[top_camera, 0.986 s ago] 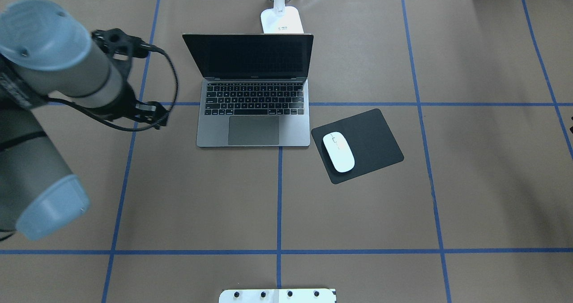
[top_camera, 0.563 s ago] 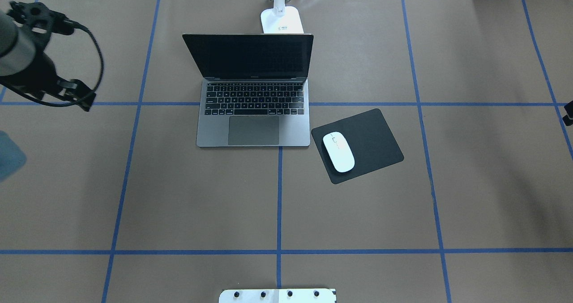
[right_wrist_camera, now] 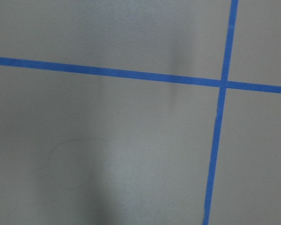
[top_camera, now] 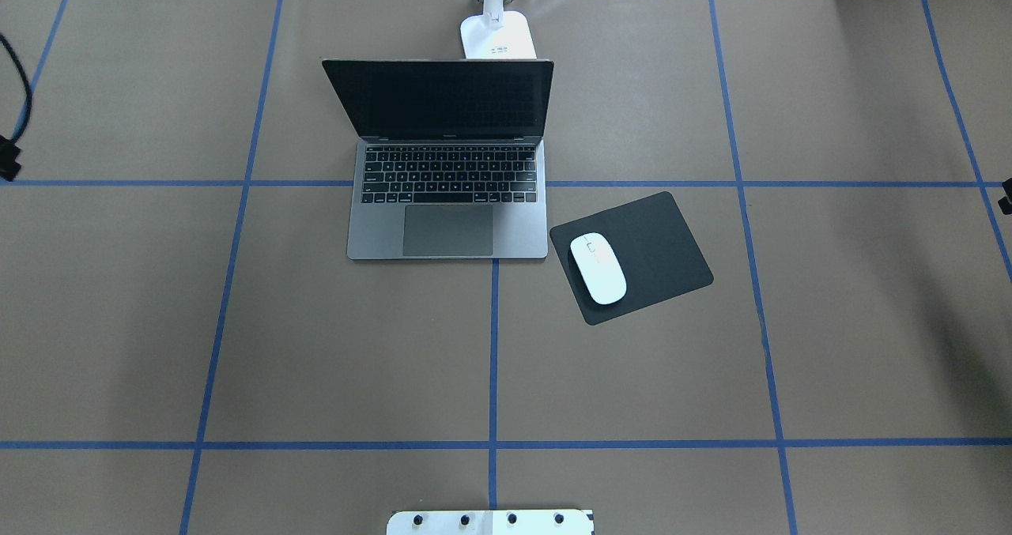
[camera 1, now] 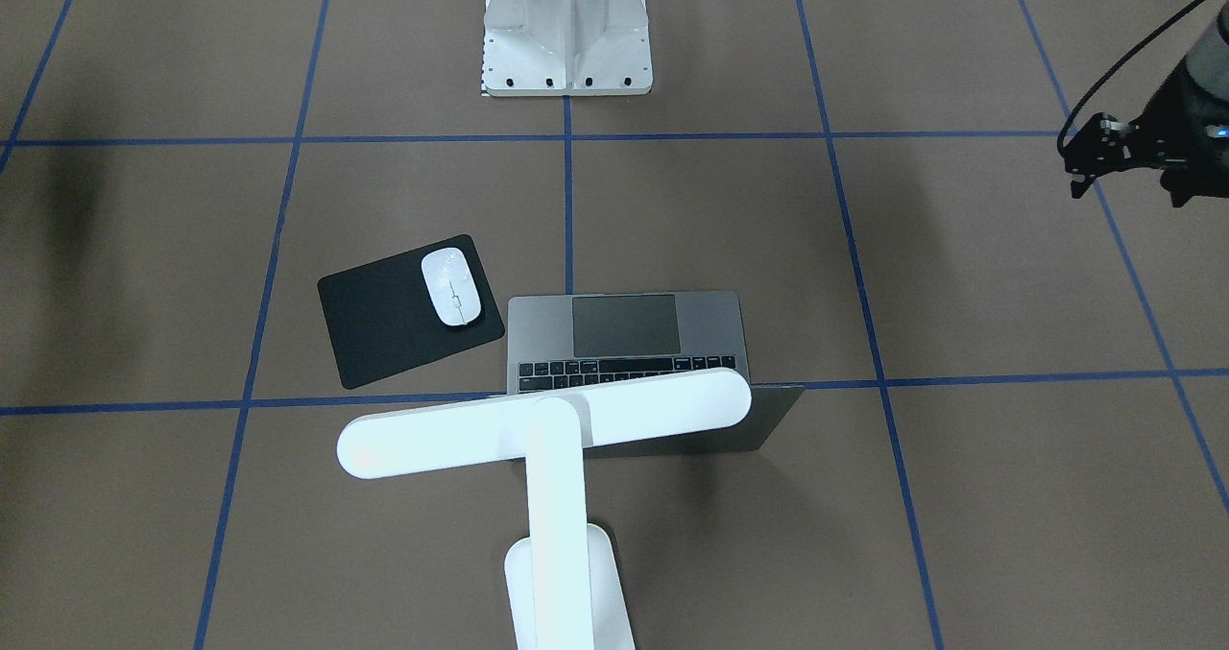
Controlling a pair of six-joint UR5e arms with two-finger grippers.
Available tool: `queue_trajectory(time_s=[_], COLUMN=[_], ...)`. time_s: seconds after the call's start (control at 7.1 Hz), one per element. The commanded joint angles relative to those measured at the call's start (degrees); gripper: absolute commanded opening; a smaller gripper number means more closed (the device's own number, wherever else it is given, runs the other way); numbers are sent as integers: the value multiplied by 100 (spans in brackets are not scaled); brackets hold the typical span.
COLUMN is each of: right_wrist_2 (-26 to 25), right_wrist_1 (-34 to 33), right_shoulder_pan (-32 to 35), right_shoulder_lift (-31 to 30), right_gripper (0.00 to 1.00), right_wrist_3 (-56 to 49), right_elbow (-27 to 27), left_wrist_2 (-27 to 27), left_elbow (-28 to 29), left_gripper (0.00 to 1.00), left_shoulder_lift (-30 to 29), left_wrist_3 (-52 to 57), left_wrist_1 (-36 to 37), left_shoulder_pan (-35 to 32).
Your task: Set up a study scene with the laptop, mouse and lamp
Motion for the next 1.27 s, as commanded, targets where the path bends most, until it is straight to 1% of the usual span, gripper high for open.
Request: queue_trajectory(time_s=[0.0, 0.14, 0.28, 0.42, 0.56, 0.7, 0.84, 0.99, 1.13], right_wrist_2=[10, 10, 10, 18, 19, 19, 27, 88, 272], right_wrist_1=[102, 102, 110, 110, 110, 110, 110, 145, 145], right_shoulder_pan=[74, 74, 83, 83, 100, 118, 223, 528, 766], right_shoulder_lift=[3, 12, 4, 12, 4, 3, 3, 21, 117], right_gripper=[100, 100, 100, 100, 100, 100, 100, 100, 100], right_wrist_3=[-15, -6, -6, -6, -6, -6, -6, -354, -541], right_elbow=[-178, -204, -239, -248, -274, -301, -431, -702, -975], left_wrist_2=[-352, -651, -689, -750, -925, -935, -935, -935, -935], left_elbow=[817, 1439, 1950, 2512, 2840, 3034, 3071, 3098, 3168], left_gripper=[99, 99, 99, 99, 99, 99, 99, 99, 99], left_shoulder_lift=[298, 317, 361, 361, 361, 361, 448, 484, 484], left_wrist_3=[1087, 1370, 1590, 2062, 2467, 2776, 2874, 2875, 2875], left_wrist_1=[-561, -1105, -1494, -1663, -1691, -1708, -1735, -1804, -1857], left_shoulder_pan=[-815, -1045, -1317, -1712, -1977, -2223, -2260, -2260, -2260])
